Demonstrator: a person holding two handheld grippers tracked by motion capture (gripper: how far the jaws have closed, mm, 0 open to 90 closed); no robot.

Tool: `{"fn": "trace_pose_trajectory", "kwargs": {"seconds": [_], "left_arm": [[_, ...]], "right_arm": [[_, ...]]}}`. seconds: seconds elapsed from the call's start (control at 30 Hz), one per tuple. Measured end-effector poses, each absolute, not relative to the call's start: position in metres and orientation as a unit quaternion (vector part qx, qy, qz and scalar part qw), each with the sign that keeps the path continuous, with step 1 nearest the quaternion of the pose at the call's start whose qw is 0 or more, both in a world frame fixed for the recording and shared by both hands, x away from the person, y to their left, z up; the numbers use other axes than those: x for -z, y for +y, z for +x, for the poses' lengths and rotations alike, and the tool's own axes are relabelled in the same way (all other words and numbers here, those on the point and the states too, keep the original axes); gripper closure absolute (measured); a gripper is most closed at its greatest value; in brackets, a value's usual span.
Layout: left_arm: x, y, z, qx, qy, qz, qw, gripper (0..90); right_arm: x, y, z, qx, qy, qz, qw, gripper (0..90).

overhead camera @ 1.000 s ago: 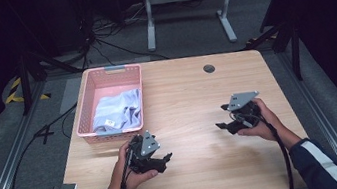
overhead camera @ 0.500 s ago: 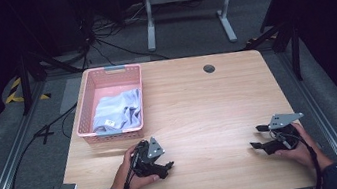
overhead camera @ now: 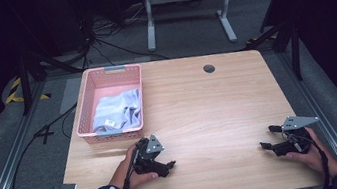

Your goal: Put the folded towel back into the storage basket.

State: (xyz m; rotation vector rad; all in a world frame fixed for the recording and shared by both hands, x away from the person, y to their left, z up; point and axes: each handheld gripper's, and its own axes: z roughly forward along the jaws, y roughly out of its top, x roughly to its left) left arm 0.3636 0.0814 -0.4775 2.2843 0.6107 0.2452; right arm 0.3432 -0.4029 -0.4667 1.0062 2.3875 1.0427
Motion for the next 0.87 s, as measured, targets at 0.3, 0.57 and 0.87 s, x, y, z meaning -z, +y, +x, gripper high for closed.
{"fn": "trace_pose_trajectory", "kwargs": {"seconds": [0.3, 0.57, 0.87], "left_arm": [[0.4775, 0.0800, 0.3663, -0.092, 0.234, 0.894, 0.371, 10.5], [0.4775, 0.0791, 0.3681, -0.093, 0.232, 0.894, 0.371, 9.6], [0.4777, 0.0790, 0.3680, -0.093, 0.233, 0.894, 0.372, 9.5]], "right_arm": [[0.4666, -0.4030, 0.3435, -0.367, 0.843, 0.354, 0.173, 21.6], [0.4666, -0.4032, 0.3441, -0.367, 0.844, 0.352, 0.172, 21.3], [0.4664, -0.4035, 0.3442, -0.364, 0.843, 0.357, 0.172, 18.5]]}}
